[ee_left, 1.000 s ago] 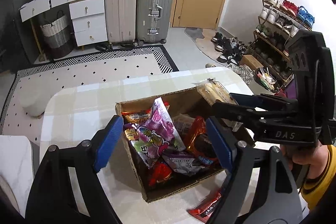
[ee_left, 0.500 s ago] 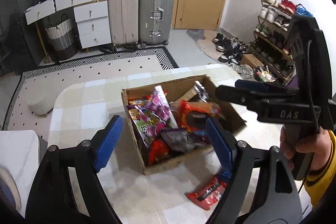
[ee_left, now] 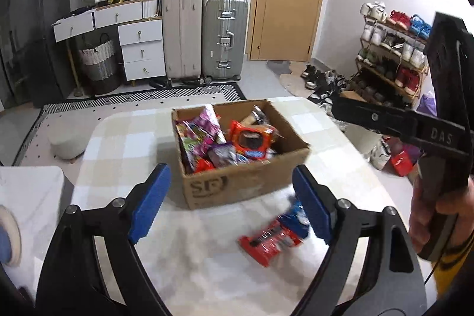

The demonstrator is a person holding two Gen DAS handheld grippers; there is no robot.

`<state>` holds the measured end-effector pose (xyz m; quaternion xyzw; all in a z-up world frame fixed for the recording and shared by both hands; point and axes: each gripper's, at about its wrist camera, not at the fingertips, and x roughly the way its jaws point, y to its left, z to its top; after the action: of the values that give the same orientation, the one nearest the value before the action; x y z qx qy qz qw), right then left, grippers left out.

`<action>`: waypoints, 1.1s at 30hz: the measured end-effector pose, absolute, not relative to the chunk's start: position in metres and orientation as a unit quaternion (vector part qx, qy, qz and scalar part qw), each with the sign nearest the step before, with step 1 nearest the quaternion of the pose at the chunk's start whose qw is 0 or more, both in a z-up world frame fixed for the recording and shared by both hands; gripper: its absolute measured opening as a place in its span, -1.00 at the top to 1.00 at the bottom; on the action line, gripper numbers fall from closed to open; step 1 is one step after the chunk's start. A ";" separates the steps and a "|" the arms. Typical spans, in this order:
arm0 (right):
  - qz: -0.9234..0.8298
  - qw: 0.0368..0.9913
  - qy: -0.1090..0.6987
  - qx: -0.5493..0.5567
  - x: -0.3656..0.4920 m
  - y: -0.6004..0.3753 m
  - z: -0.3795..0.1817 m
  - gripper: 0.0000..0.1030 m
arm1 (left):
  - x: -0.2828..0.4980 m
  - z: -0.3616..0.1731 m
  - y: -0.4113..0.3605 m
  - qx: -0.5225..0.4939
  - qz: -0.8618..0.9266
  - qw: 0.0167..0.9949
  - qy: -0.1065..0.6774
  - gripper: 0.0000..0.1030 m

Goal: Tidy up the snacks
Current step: 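Withdraw both tools from the box toward the red and blue packs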

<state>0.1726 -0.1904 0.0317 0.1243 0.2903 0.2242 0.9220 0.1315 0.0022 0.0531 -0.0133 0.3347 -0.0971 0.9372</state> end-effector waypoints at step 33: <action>0.205 0.929 0.274 0.143 -0.002 -0.218 -0.100 -0.98 | -0.016 -0.039 0.002 -0.057 -0.081 0.921 0.378 -0.98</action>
<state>-0.0015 -0.2179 -0.0999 0.1434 0.2737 0.2054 0.9286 -0.0161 0.0018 -0.0386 -0.0570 0.3776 -0.0814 0.9206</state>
